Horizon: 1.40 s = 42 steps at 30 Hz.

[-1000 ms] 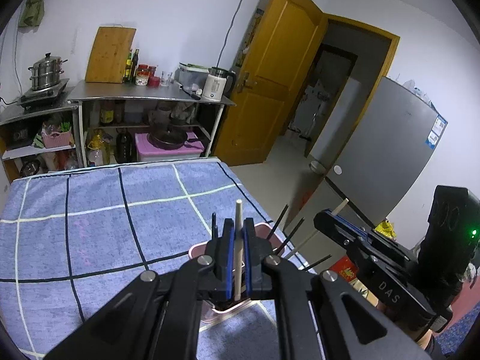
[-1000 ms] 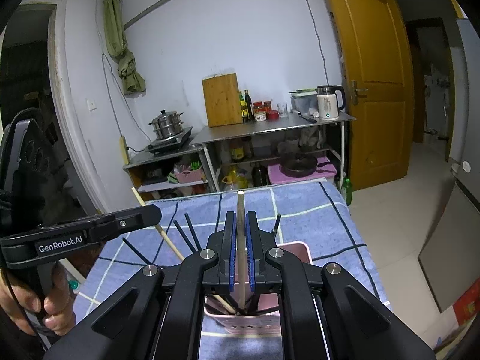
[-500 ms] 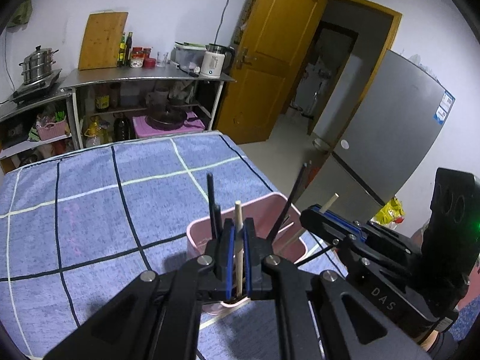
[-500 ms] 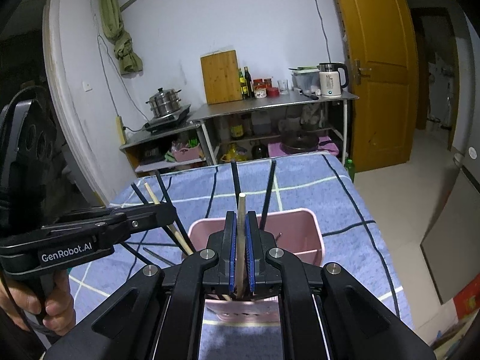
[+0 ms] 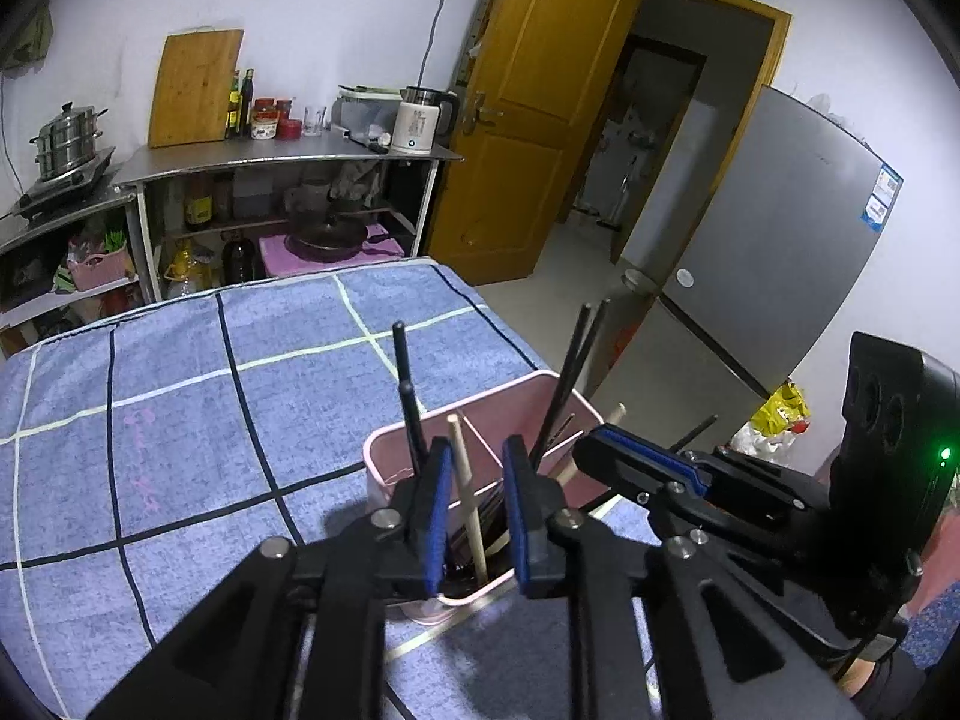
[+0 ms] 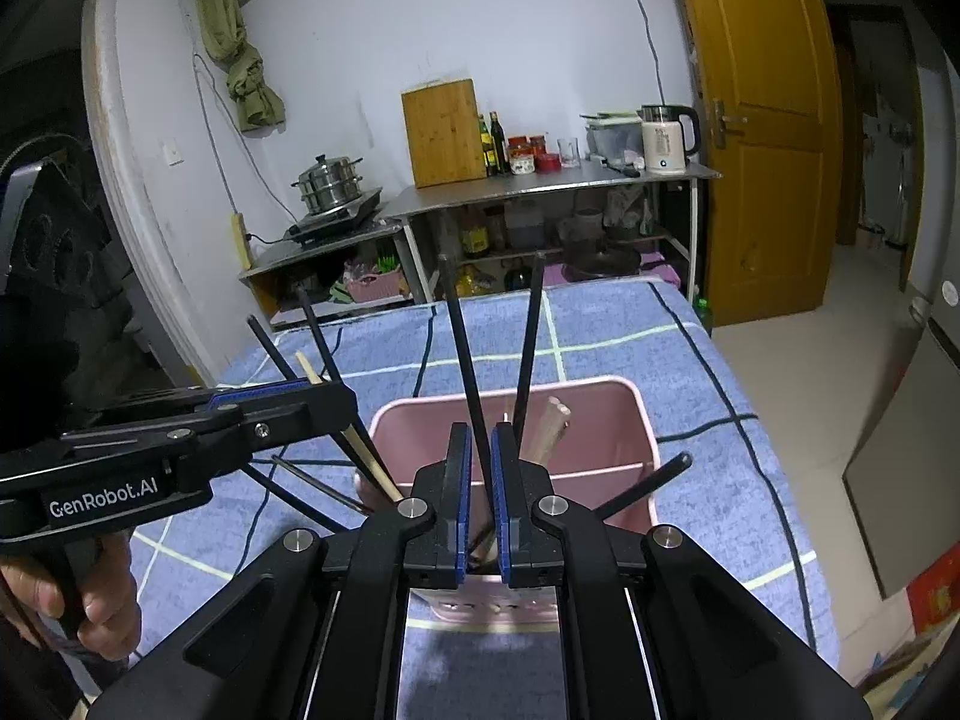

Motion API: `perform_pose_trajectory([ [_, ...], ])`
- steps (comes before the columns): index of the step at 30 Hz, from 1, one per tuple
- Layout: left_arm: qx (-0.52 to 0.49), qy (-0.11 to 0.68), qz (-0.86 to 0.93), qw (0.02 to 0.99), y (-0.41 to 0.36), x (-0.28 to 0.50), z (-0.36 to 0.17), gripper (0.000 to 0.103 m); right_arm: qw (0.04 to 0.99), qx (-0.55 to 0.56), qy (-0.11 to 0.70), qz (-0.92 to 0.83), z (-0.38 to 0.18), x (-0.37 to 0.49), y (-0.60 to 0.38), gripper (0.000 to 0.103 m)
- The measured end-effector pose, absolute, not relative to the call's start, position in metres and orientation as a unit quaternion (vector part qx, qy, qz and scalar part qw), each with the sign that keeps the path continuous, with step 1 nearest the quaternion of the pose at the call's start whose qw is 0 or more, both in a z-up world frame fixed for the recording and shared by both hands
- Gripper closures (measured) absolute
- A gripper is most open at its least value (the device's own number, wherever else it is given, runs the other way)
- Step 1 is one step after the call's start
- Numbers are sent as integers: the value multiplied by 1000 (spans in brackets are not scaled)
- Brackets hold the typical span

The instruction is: Organize utensils

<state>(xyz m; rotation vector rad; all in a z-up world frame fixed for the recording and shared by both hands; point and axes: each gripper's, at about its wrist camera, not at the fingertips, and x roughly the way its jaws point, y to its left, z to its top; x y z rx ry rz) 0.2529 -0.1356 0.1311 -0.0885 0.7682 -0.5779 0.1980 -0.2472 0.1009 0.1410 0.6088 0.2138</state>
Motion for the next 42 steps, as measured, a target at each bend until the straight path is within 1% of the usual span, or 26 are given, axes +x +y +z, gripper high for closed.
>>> perform_pose_trajectory([
  [3,-45,359,-280,889,-132,248,138,83,949,65,290,108,109,192,-247,92],
  [5,-46,352,-281,892,-129,243,144,81,951,60,283,107,115,187,-246,87],
  [6,-46,348,-280,893,-127,241,147,78,953,58,279,106,118,184,-246,86],
  [8,-49,339,-280,897,-122,235,152,61,955,55,271,106,124,178,-245,83],
  [9,-52,335,-280,898,-120,231,155,60,956,53,267,106,127,174,-245,83],
  [13,-53,321,-276,904,-112,217,163,59,961,47,255,101,137,158,-245,82],
  [16,-54,313,-273,908,-106,205,164,55,962,49,249,97,140,146,-246,81],
  [26,-51,281,-268,920,-95,156,156,47,966,47,240,81,136,102,-248,79],
  [32,-41,267,-259,927,-93,129,140,42,966,42,243,76,123,80,-242,78],
  [42,-45,266,-247,931,-83,100,100,41,966,46,246,67,89,51,-233,76],
])
